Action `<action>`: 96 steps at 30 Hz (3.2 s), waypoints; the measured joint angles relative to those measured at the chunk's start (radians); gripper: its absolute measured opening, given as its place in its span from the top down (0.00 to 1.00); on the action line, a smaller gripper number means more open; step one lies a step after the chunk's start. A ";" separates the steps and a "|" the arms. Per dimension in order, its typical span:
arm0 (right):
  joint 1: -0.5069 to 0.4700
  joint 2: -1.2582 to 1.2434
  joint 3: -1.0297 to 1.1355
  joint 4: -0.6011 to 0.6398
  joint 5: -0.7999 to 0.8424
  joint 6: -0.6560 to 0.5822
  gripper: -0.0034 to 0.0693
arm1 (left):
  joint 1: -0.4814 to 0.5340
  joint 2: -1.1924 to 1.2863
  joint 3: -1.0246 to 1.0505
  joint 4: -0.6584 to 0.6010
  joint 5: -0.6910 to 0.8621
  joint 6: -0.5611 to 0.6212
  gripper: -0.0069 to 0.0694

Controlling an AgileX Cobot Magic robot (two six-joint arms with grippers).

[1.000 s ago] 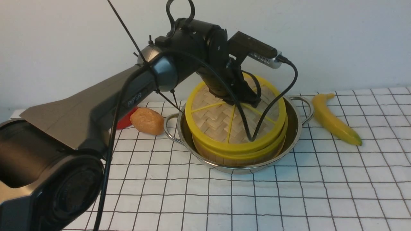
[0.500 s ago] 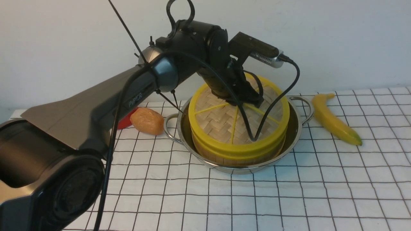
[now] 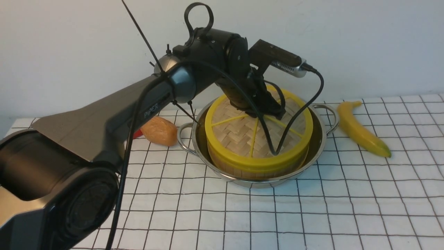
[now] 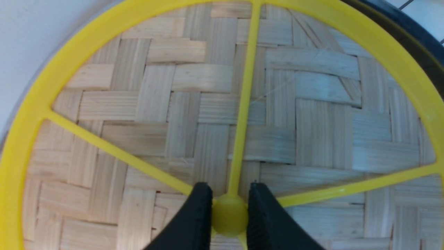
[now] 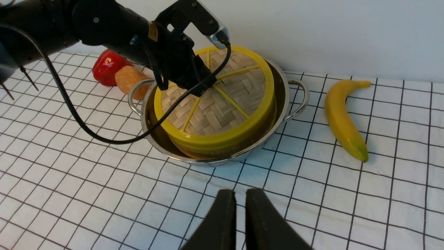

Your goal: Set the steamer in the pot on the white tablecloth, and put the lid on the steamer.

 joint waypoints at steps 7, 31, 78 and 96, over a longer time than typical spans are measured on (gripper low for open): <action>0.000 0.000 0.000 0.001 0.000 0.000 0.86 | 0.000 0.001 -0.001 0.000 0.000 0.000 0.75; 0.000 0.000 0.000 0.001 0.000 0.000 0.85 | 0.000 0.003 -0.001 -0.005 0.003 0.000 0.60; 0.000 -0.374 0.262 -0.384 -0.151 -0.068 0.97 | 0.001 -1.036 0.822 0.066 -0.217 -0.010 0.94; 0.000 -0.510 0.494 -0.355 -0.299 0.023 0.96 | 0.001 -1.601 1.484 -0.003 -0.636 -0.057 0.93</action>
